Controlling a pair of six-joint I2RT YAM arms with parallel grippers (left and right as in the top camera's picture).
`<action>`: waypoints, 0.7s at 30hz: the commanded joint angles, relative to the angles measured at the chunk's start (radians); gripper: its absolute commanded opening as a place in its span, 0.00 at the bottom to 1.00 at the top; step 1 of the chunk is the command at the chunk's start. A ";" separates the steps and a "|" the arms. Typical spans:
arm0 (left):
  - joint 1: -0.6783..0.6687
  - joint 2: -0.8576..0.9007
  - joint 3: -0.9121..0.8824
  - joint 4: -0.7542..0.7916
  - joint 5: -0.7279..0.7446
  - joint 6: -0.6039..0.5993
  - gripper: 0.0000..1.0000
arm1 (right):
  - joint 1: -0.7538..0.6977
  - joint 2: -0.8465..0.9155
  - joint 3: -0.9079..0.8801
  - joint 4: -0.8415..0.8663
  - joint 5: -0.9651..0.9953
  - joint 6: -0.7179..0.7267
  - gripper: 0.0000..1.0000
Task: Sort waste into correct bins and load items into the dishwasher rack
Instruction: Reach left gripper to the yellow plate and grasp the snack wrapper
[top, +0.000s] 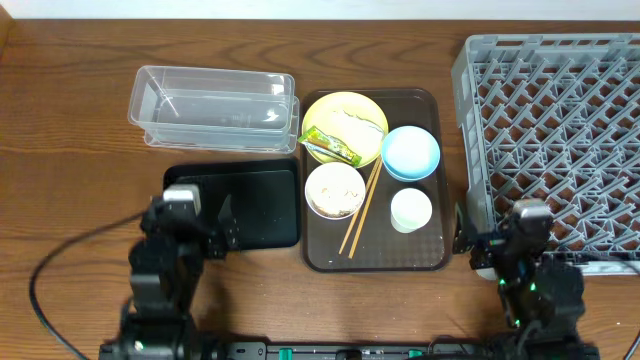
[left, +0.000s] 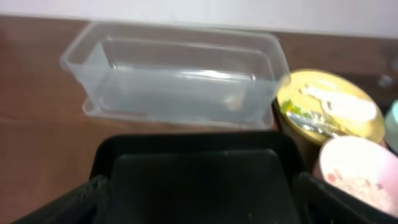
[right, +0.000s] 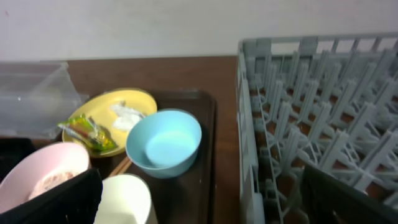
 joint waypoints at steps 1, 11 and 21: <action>0.008 0.168 0.164 -0.088 0.055 -0.013 0.95 | -0.002 0.141 0.138 -0.059 0.010 0.018 0.99; 0.008 0.598 0.587 -0.518 0.123 -0.017 0.95 | -0.002 0.555 0.496 -0.381 0.013 -0.039 0.99; 0.008 0.644 0.599 -0.467 0.173 -0.108 0.94 | -0.002 0.608 0.526 -0.400 0.009 -0.038 0.99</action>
